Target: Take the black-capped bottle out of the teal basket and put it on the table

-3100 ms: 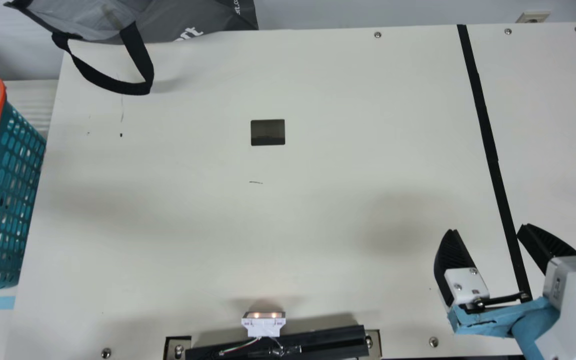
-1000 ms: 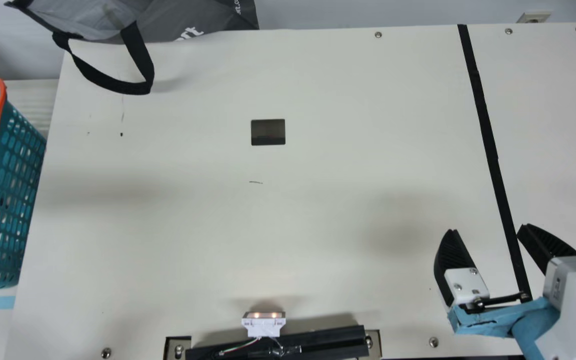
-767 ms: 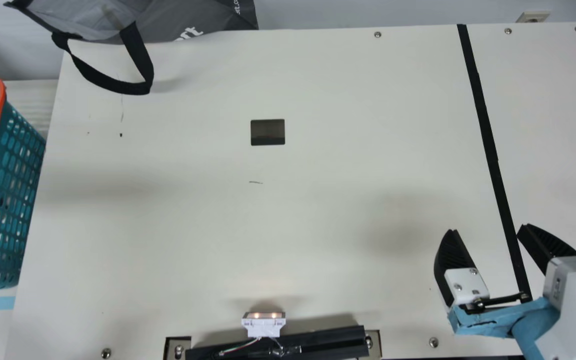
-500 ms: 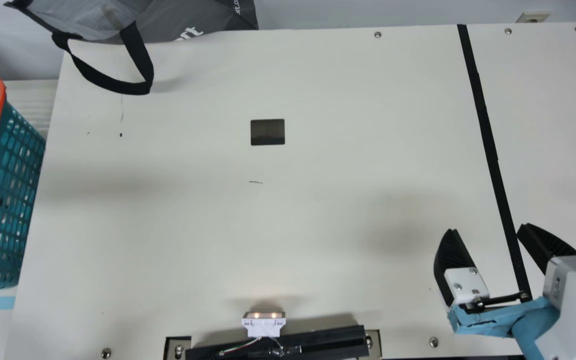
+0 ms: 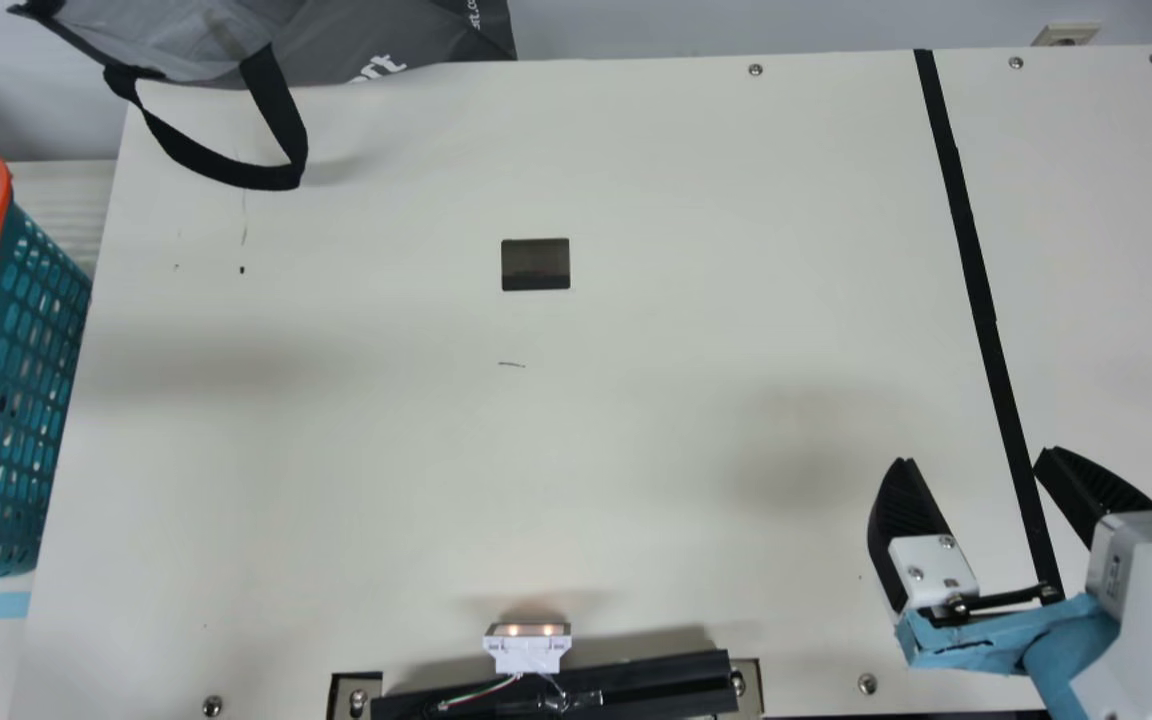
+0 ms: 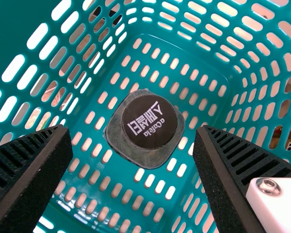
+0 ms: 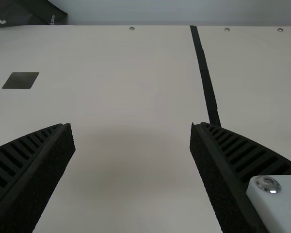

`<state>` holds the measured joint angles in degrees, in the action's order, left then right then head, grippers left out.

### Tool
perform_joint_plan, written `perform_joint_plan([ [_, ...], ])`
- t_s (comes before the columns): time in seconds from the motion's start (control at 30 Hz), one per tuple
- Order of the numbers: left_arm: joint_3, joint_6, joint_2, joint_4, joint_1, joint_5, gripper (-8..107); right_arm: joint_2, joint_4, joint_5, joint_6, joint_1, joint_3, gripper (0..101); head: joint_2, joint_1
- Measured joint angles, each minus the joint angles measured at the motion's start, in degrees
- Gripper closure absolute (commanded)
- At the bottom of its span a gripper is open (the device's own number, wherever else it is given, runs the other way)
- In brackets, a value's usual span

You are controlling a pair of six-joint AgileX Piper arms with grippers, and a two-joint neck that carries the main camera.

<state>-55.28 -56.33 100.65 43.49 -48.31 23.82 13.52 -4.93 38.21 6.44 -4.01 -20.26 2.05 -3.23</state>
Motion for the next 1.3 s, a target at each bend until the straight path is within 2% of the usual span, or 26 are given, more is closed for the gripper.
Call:
perform_joint_plan([
  [1.3, -4.63, 0.88, 6.03, -0.28, 1.67, -1.39, -8, 0.0, 0.01, 0.04, 0.0, 0.0, 0.0, 10, 0.0, 0.29],
])
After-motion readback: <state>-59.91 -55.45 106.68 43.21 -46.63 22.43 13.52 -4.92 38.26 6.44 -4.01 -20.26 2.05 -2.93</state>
